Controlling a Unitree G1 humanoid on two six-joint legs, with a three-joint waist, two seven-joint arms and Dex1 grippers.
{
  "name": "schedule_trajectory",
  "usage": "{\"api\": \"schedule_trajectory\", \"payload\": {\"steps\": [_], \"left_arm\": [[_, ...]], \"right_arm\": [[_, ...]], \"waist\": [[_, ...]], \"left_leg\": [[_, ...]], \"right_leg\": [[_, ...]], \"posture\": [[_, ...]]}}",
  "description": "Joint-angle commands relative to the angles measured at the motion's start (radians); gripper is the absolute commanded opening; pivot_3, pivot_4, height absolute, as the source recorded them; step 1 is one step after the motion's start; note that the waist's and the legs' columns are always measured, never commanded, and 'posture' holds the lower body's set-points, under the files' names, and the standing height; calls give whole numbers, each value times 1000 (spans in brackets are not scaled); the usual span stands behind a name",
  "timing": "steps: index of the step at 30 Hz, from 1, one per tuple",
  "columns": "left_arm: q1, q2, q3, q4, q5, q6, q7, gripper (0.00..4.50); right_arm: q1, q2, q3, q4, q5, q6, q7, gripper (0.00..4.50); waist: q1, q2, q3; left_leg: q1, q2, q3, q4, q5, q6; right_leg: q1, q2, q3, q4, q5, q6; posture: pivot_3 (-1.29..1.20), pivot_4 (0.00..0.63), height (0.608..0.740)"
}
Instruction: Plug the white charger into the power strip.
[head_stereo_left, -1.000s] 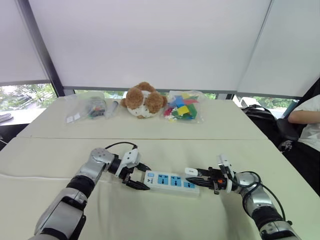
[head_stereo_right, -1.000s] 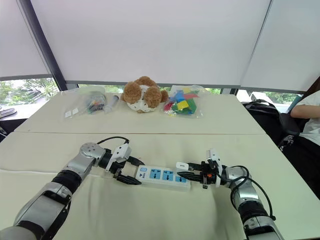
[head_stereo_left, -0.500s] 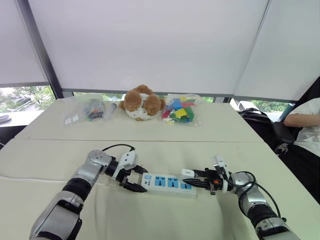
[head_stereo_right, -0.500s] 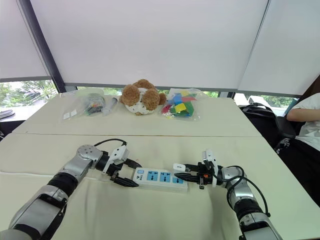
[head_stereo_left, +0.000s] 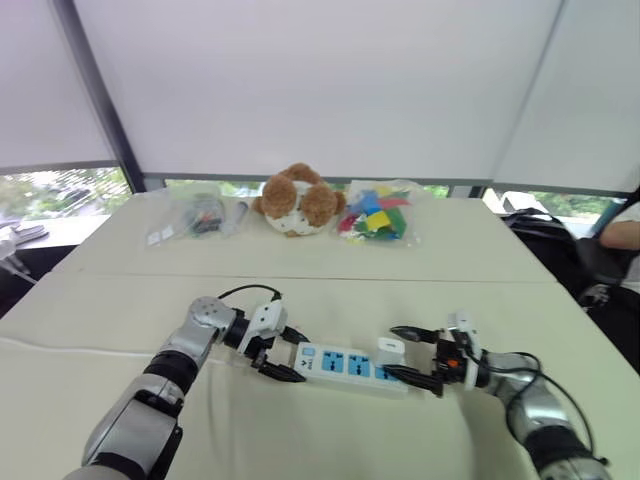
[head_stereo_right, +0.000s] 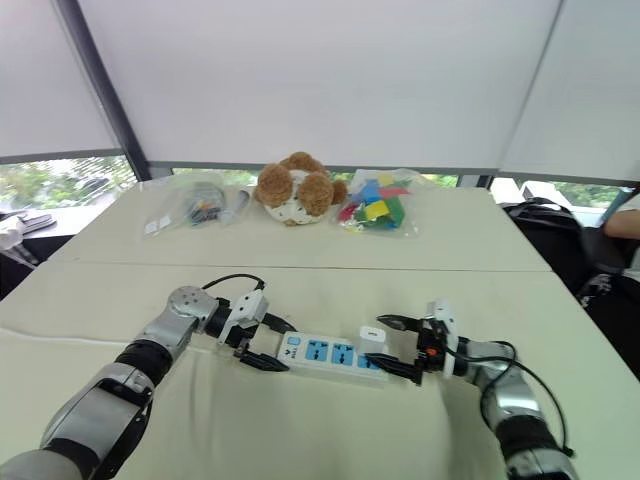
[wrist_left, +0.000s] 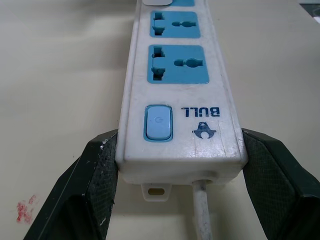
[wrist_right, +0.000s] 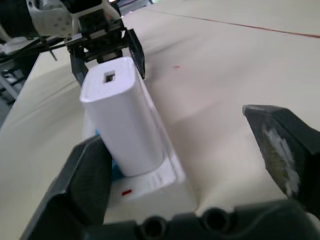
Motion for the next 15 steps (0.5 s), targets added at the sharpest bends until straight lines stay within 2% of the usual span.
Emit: {"api": "schedule_trajectory", "payload": {"steps": [1, 3, 7, 13, 15], "left_arm": [[35, 9, 3, 55, 57, 26, 36, 2947], [44, -4, 22, 36, 46, 42, 48, 2947], [59, -26, 47, 12, 40, 65, 73, 2947], [73, -51, 77, 1, 42, 89, 123, 2947], [73, -69, 107, 4, 24, 89, 153, 4016]], "right_arm": [[115, -120, -165, -358, 98, 129, -95, 4195], [202, -174, -214, -493, 123, 185, -113, 4195], [339, -237, -284, -662, 143, 246, -133, 4195], [494, -271, -371, -753, 125, 259, -137, 4195], [527, -275, -415, -712, 110, 248, -142, 4236]], "waist": [[11, 8, 1], [21, 11, 2], [24, 6, 6], [24, 4, 9], [25, 2, 10]], "left_leg": [[-5, 0, -1, 1, 0, 0], [-6, -1, 0, 1, 0, 0], [-4, -3, -3, 3, 0, 0], [-5, -3, -5, 11, 0, 0], [-5, -3, -4, 12, 0, 0]], "right_leg": [[-4, 0, -1, 0, 1, 3], [-5, 1, -2, 0, 3, 6], [-2, 14, -5, -1, 2, 5], [-1, 19, -2, -1, 2, 4], [0, 19, -1, -2, 2, 4]], "posture": [[0, 150, 739], [0, 150, 739], [0, 150, 739], [0, 150, 739], [0, 150, 739]]}}
